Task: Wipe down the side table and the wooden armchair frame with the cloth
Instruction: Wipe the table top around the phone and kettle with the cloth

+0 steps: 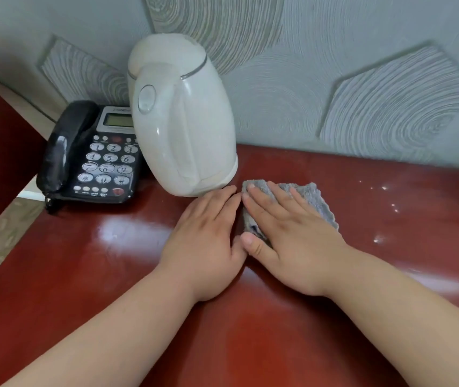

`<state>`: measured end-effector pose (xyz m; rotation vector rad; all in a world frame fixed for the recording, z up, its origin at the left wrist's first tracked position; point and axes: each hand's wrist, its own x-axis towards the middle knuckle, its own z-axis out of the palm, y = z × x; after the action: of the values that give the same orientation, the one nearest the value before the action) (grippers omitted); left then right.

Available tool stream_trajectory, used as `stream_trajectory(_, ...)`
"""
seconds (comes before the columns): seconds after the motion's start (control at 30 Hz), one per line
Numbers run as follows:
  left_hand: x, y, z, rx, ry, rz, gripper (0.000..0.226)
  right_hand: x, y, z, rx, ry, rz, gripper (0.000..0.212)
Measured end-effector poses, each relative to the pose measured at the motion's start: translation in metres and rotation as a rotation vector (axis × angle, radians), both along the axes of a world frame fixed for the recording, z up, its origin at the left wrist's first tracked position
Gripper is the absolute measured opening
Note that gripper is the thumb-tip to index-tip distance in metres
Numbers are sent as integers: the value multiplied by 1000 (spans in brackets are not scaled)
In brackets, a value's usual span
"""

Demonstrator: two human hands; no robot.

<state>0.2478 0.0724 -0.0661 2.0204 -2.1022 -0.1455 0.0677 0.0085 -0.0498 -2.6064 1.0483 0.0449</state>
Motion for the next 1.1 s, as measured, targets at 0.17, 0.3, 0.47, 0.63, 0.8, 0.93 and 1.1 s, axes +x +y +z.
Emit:
stream_trajectory(0.17,0,-1,1,-1,-18,-9,75,27,-52,-4,-26,-27,-26,92)
stream_trajectory(0.3,0,-2,5,24,-28,-5,78,48,-86,-6,-38,-21,-78,96)
stream_trajectory(0.47,0,-1,4,39,-30,-3,78,30,-63,-7,-44,-29,-130,92)
stream_trajectory(0.63,0,-2,4,55,-18,9,79,5,-46,-5,-43,12,-78,92)
stream_trajectory(0.8,2,-4,4,67,-12,-9,79,36,-82,-9,-56,-2,-157,81)
stream_trajectory(0.93,3,-4,3,79,-12,1,79,29,-85,-13,-71,-6,-163,82)
stream_trajectory(1.1,-1,-2,5,89,5,35,80,-41,-90,-10,-66,23,-323,83)
